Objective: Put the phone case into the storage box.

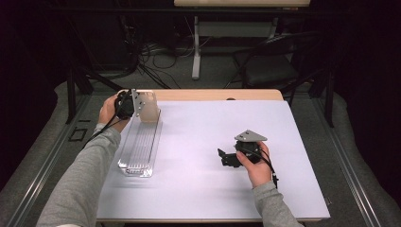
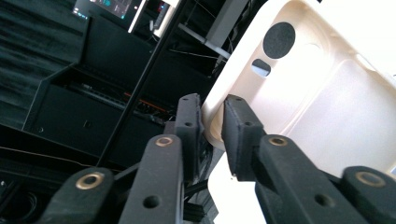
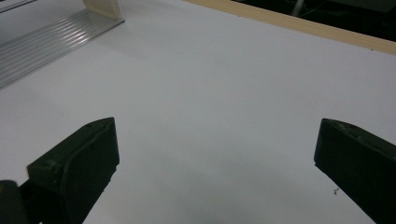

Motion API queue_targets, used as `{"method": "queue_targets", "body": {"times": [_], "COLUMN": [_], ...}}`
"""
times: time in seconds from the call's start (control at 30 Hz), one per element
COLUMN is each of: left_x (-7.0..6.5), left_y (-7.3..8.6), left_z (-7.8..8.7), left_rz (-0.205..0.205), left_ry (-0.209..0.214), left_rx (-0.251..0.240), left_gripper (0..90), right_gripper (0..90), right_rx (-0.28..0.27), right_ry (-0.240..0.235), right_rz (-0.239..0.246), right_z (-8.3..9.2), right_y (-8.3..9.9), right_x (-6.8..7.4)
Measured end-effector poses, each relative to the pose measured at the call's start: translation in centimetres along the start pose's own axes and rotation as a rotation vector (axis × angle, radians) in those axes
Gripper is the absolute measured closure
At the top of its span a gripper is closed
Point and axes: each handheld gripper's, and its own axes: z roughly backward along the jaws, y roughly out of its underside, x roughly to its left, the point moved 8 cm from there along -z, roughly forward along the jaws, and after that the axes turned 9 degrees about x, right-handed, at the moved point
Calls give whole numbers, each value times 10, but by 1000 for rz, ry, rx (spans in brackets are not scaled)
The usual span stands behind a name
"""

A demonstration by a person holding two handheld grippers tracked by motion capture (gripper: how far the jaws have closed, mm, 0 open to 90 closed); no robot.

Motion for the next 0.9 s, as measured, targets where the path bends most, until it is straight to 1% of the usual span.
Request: {"method": "queue_targets", "body": {"times": [0.1,0.17,0.23,0.43,0.6,0.67,0.7,0.9], "left_x": [2,3,3,2,2,2,3,6], "left_y": [0,0,0,-2,-2,-2,-2,1], "left_z": [0,0,0,0,-1,-1,-1,0], "left_rz": [8,21,12,20,30,34,28,52], "left_ry": [-3,4,-1,16,15,21,14,30], "left_rx": [-4,-3,-13,-25,-25,-27,-25,-20], "left_gripper": [727,700,648,508,453,444,438,419], "right_gripper": [0,0,0,0,0,0,0,0], "right_rx": [1,1,2,1,0,-1,-3,-6], "right_ry": [1,1,1,3,2,2,3,3], "right_rz": [2,2,5,5,0,-1,-3,-4], "right_z": [0,-1,-1,-1,0,0,0,0], "right_y": [0,0,1,1,0,0,0,0], "right_x": [0,0,0,-1,-1,-1,-1,-2]}}
